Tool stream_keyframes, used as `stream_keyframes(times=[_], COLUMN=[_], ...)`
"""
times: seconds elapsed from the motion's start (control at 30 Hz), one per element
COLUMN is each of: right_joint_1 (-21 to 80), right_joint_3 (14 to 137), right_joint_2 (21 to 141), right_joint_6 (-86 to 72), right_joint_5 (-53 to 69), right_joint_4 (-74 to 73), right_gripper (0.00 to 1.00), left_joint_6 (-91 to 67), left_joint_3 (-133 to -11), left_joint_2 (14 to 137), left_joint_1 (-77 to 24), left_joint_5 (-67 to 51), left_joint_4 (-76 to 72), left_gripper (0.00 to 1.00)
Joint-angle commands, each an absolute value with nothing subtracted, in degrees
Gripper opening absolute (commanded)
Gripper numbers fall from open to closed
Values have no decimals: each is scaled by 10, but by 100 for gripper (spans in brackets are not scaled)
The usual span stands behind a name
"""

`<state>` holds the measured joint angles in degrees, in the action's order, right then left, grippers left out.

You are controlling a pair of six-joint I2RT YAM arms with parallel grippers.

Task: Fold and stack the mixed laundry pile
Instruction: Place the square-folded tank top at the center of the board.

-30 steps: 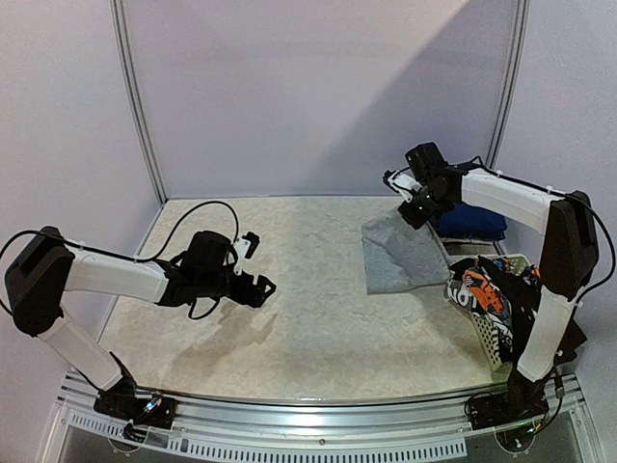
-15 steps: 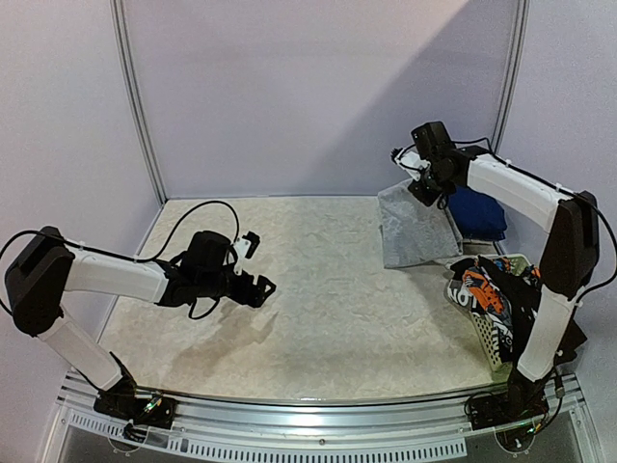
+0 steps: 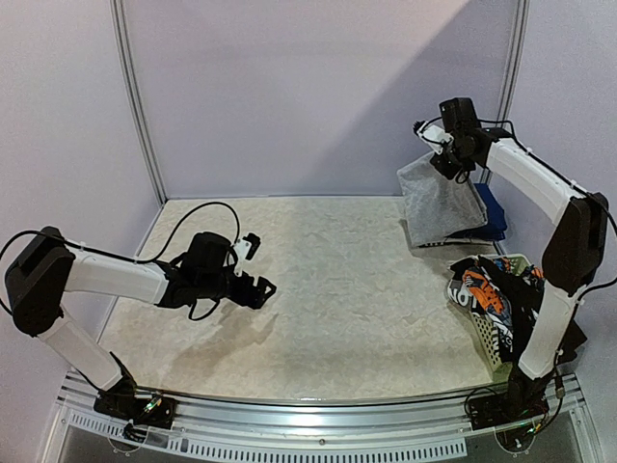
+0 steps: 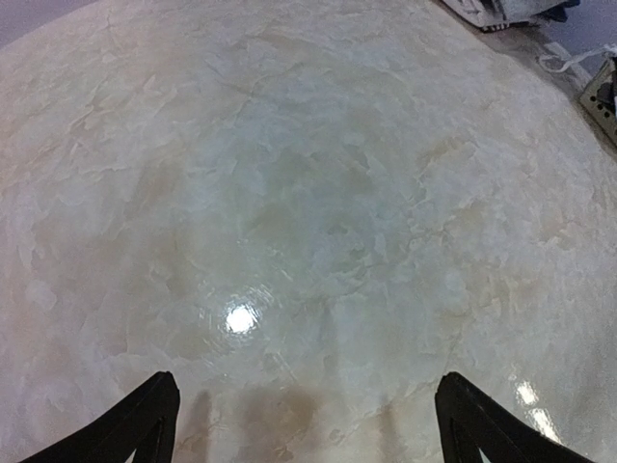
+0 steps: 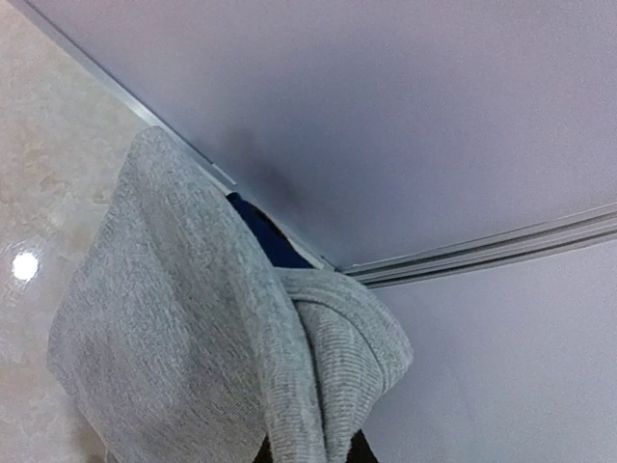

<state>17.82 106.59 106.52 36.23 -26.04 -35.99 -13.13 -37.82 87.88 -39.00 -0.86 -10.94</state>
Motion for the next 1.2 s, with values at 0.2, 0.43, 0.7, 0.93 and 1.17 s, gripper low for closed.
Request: stream_keyframes(times=[0.2, 0.43, 0.7, 0.93, 1.17], right_joint_1=[131, 105, 62, 33, 20], right_joint_3=[1179, 1192, 1205, 1215, 1237], right_joint_2=[1138, 1171, 1207, 1247, 1296], right_joint_6=[380, 387, 401, 421, 445], right_joint_5=[-235, -211, -186, -158, -162], right_joint_4=[-371, -362, -330, -290, -244], right_gripper=[0, 0, 0, 0, 0], left_joint_6=[-124, -122, -122, -120, -118], left_joint_3=[-377, -380, -382, -387, -391], left_joint_2=[882, 888, 890, 895, 905], left_joint_1=[-402, -402, -402, -402, -402], left_joint_5=[-11, -8, -8, -7, -3], left_joint_4=[-119, -116, -114, -109, -105], left_gripper=[94, 94, 94, 94, 94])
